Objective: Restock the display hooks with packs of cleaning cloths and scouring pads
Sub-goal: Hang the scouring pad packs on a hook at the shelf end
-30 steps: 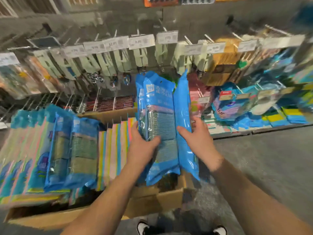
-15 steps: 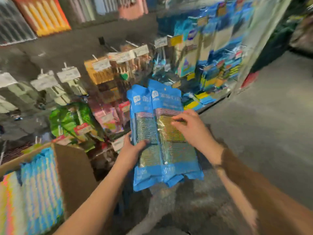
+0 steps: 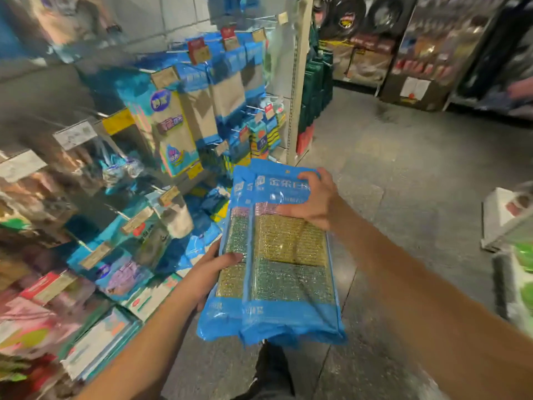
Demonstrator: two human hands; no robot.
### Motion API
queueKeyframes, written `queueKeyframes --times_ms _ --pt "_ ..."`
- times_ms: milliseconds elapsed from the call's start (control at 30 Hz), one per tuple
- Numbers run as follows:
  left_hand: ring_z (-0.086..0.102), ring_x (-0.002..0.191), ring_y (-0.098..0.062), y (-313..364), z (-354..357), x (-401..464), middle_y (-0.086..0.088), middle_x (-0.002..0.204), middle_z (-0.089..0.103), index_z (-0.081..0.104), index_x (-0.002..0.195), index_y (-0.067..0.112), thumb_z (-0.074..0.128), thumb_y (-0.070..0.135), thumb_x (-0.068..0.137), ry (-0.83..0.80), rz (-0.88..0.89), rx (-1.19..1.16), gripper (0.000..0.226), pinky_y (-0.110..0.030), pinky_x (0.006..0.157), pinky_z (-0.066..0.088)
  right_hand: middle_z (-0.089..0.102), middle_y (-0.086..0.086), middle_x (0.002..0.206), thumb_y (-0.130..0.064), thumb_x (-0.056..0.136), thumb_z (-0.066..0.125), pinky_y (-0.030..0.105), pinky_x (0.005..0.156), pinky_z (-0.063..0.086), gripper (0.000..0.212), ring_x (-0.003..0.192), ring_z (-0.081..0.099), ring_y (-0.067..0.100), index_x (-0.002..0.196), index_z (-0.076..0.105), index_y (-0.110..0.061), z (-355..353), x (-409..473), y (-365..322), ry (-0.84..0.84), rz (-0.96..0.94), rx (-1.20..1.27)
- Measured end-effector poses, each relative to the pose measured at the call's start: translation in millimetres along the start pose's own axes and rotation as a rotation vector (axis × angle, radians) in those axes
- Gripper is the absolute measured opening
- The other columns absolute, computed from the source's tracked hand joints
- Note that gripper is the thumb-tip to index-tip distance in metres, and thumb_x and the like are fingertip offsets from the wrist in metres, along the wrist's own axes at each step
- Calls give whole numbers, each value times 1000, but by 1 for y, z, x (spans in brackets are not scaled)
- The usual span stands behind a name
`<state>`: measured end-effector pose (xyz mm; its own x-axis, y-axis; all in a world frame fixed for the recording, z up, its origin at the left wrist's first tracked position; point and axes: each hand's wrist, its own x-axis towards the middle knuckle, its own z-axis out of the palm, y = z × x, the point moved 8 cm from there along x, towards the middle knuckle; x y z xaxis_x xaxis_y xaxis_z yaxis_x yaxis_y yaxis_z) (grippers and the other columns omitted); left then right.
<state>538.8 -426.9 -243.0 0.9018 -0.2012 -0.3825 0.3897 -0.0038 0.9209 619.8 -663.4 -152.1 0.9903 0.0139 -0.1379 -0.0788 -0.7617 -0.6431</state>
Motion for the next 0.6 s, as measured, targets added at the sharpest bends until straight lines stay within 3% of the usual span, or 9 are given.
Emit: queueKeyframes --times_ms 67,133,233,300,367,467,533,600 --pt "49 136 -20 8 12 49 4 145 54 45 148 25 85 52 42 -47 5 4 117 -39 109 40 7 9 160 -48 69 86 36 118 27 93 147 22 27 145 38 -23 -19 37 24 -52 23 23" --pt "39 144 -21 23 25 100 3 156 43 37 154 25 80 52 40 -69 13 4 125 -44 117 30 11 12 159 -45 71 85 34 117 26 90 147 23 26 144 39 -21 -39 80 44 -44 25 -16" --pt "34 143 -14 59 47 177 6 155 38 33 156 23 76 48 42 -113 31 31 124 -35 112 26 31 9 146 -45 72 84 27 112 30 77 135 39 22 136 50 -18 -75 154 71 61 46 -16" --pt "36 141 -14 82 57 226 1 156 39 30 158 17 77 47 40 -128 18 34 130 -32 109 26 35 3 138 -47 79 79 21 106 30 58 126 44 14 126 59 -21 -103 199 84 151 71 58" --pt "43 139 -20 107 67 271 -8 155 45 34 155 10 82 52 34 -130 26 47 137 -32 107 30 42 8 140 -44 89 70 23 105 32 35 128 46 19 116 69 -22 -134 239 97 297 78 109" --pt "43 138 -18 137 91 326 -2 151 45 38 148 19 89 66 24 -193 12 95 142 -33 110 31 47 13 141 -41 94 62 30 106 34 26 131 44 26 111 72 -24 -166 286 120 400 136 122" --pt "46 137 -23 149 102 363 -5 152 45 38 151 16 91 70 25 -211 20 99 147 -40 113 36 56 14 130 -48 88 68 30 93 45 29 116 55 23 103 71 -24 -183 319 139 407 182 193" --pt "59 123 -26 163 114 391 -10 141 58 39 151 18 94 68 25 -224 22 93 146 -42 105 47 62 9 105 -52 81 75 26 66 42 37 84 59 17 99 64 -21 -193 352 153 306 218 303"
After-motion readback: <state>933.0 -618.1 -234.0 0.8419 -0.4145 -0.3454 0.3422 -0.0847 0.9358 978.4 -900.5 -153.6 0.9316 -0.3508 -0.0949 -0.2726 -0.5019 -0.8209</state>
